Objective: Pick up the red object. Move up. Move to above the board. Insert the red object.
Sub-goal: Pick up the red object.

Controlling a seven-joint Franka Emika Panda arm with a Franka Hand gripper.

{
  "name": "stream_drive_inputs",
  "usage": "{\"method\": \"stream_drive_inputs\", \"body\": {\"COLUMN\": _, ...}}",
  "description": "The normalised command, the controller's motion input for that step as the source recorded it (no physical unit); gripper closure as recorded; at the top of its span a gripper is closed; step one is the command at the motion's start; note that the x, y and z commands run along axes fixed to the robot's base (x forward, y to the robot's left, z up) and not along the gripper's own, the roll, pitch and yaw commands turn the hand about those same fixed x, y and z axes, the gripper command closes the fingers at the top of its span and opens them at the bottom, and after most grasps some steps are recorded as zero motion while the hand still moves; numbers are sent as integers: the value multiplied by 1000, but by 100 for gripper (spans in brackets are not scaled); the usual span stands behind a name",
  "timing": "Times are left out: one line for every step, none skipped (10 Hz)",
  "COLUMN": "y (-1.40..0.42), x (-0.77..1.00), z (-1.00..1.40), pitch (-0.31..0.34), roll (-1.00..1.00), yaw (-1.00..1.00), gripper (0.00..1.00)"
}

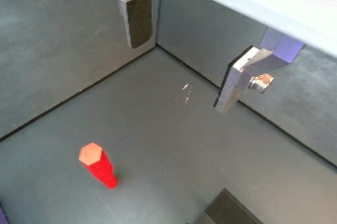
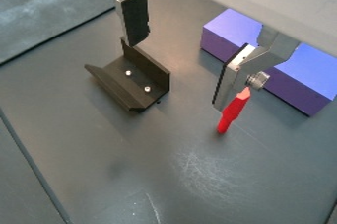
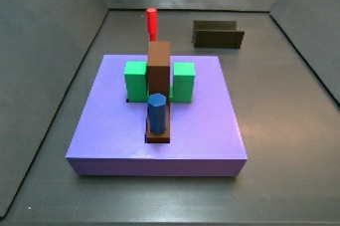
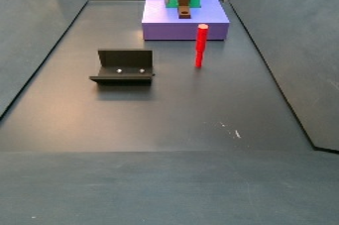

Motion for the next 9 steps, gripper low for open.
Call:
{"method": "stream_drive_inputs", "body": {"y": -820, "x": -123, "z": -166, "pitch": -10, "roll": 194, "yaw": 151, "gripper": 0}}
{"method": "stream_drive_inputs", "body": {"y": -929, "x": -100, "z": -231, "pitch": -53, "roll": 167, "yaw": 109, "gripper": 0}}
{"method": "stream_drive_inputs", "body": {"y": -920, "x": -46, "z": -277, "pitch": -130, "roll": 77, "yaw": 203, "gripper": 0}}
{"method": "stream_drive_inputs", "body": {"y": -789, "x": 0, "z": -523, "pitch": -94, "roll": 30, "yaw": 137, "gripper": 0}}
{"method": "stream_drive_inputs", "body": {"y": -394, "x": -194, "z": -694, "pitch": -79, "roll": -7, "yaw": 0, "gripper": 0}}
{"method": "stream_drive_inputs", "body": {"y": -71, "x": -331, "z": -771, "pitch": -76, "roll": -86, "yaw": 0, "gripper": 0}}
{"method": "stream_drive_inputs", "body": {"y": 0, "x": -160, "z": -666, "pitch": 0, "roll": -56, "yaw": 0, "gripper": 0}}
{"method": "stream_drive_inputs", "body": {"y": 6, "x": -29, "z": -651, "pitch": 0, "roll": 0, "yaw": 0, "gripper": 0}}
{"method": "stream_drive_inputs", "body": {"y": -77, "x": -91, "z": -514, "pitch": 0, "roll": -29, "yaw": 0, "gripper": 0}}
